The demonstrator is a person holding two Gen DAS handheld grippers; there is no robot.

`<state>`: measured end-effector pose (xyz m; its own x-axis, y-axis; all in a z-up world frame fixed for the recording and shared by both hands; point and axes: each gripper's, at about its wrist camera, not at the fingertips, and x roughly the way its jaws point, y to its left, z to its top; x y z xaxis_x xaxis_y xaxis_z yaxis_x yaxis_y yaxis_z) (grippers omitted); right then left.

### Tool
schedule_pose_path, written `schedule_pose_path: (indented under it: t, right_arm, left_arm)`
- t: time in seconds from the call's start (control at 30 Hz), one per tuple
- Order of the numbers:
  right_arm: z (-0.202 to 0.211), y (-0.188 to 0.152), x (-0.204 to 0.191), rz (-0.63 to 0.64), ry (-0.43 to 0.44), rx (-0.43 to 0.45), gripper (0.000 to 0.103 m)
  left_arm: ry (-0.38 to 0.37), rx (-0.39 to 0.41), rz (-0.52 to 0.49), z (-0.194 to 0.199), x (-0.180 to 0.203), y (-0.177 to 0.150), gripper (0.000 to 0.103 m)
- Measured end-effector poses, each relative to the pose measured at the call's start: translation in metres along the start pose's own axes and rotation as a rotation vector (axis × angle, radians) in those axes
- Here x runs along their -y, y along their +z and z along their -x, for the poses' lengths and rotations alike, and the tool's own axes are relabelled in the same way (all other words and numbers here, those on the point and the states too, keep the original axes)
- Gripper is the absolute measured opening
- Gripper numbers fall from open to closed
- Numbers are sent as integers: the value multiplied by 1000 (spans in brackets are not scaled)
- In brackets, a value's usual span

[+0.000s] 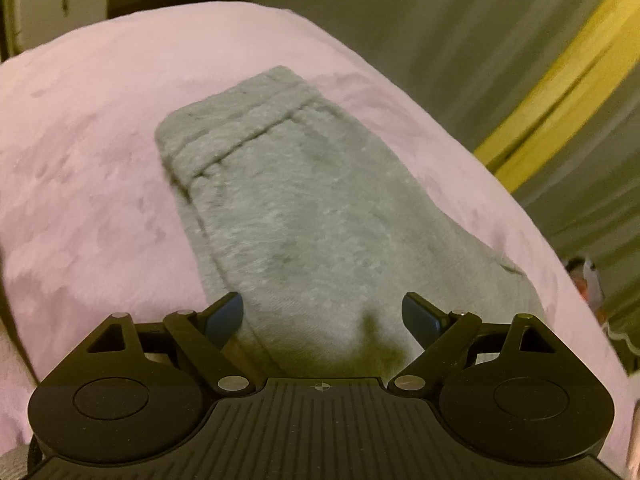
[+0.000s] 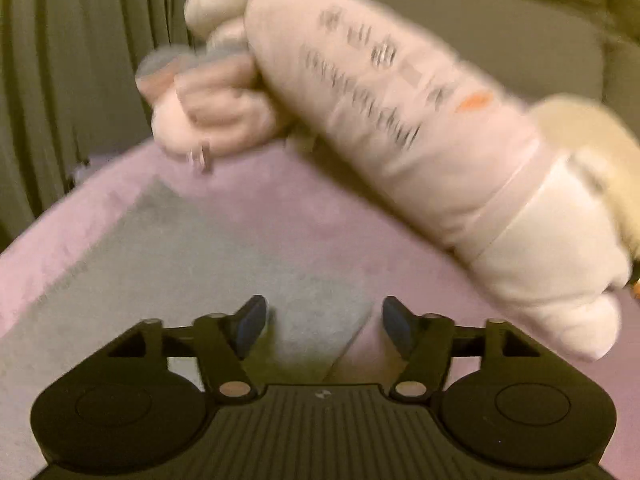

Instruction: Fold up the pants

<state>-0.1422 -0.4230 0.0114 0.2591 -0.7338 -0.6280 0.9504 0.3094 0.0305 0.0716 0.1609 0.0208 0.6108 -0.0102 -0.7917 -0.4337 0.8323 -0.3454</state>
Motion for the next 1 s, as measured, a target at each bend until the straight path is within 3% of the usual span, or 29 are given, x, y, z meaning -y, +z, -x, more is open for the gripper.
schedule_pose_path:
  t: [0.03,0.1,0.2,0.27,0.33,0.4,0.47,0.53,0.63,0.7,0.77,0.8,0.9,1.0]
  right_arm:
    - [10,2,0,2,16,31,82]
    - [29,8,-11,22,78,82,87]
    - [56,11,-46,99,226,120,99]
    - [73,3,-76,155,346,115,99]
    - [79,-12,-108,212,454,69,99]
    - [79,-37,-141,282,531,-2,99]
    - [78,-65,-170,354,564,-80,99]
    - [74,-88,-190,443,584,-150,99]
    - [72,-113,-209,630,584,-177,99]
    - [62,-117,-214,644,561,-227,99]
    - [56,-120,-214,600,554,-238,99]
    - [54,-120,-215,584,550,-225,99]
    - [55,-127,-221,595,538,-188,99]
    - [56,-132,-224,590,536,-174,99]
  left_arm:
    - [3,1,-38,-1,7,-1,91]
    - [27,15,-127,-3,24,-4,94]
    - [69,25,-248,-11,45,-11,95]
    - [114,-6,-299,-21,50,-14,95]
    - [206,-59,-322,-33,51,-15,95]
    - [384,-118,-339,-47,50,-15,97]
    - [397,-135,-312,-46,45,-12,97]
    - [414,-100,-277,-33,41,-8,96]
    - [382,26,-197,1,31,-4,96]
    - [385,176,-141,27,28,-6,97]
    - [303,290,-170,37,34,-10,98]
    - [249,297,-216,34,40,-12,99]
    - [145,197,-385,7,74,-14,99]
    - [44,195,-523,-18,108,-30,99]
